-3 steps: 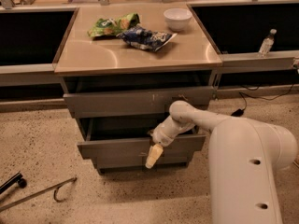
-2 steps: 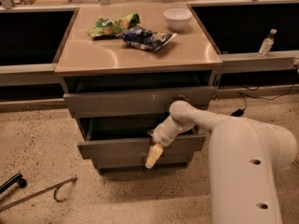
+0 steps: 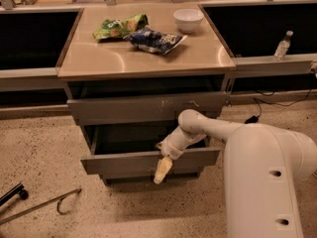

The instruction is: Open middle drawer

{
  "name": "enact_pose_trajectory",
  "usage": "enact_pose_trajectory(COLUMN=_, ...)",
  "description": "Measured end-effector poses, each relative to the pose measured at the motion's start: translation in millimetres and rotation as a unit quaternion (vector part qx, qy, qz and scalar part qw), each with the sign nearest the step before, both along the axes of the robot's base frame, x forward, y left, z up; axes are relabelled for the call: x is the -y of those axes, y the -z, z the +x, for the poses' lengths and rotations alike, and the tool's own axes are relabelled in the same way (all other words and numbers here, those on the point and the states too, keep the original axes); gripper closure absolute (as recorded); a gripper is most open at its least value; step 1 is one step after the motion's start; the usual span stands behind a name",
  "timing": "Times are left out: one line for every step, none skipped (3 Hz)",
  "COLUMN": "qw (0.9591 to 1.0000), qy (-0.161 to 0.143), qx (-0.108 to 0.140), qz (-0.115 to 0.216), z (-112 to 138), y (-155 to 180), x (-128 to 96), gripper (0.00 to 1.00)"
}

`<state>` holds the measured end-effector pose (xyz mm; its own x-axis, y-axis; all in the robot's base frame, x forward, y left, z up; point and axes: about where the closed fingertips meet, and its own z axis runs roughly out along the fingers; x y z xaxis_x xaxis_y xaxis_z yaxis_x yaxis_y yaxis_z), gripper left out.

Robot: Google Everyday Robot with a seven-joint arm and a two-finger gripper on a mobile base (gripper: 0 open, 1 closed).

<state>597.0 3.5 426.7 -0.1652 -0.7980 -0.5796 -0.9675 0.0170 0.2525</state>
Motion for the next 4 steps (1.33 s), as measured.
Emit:
enact_pose_trajectory(qw=0.9999, qy=0.01, qx=-0.006, qz=0.001, z=-26, y=-4, x=-1, gripper=0.0)
enact_pose_trajectory(qw=0.9956, qy=0.083, qx=0.034, qz=0.027, z=-46, y=-65, x=-1, gripper=0.0)
enact_pose_trajectory(qw=0.9933, qy=0.097, qx=0.054, qz=0.032, z=-59, y=-75, x=-2, gripper=0.0)
enact_pose_trajectory(qw=0.9934, qy=0.097, qx=0.053, qz=0.032, z=-60, y=-74, x=-3, gripper=0.0)
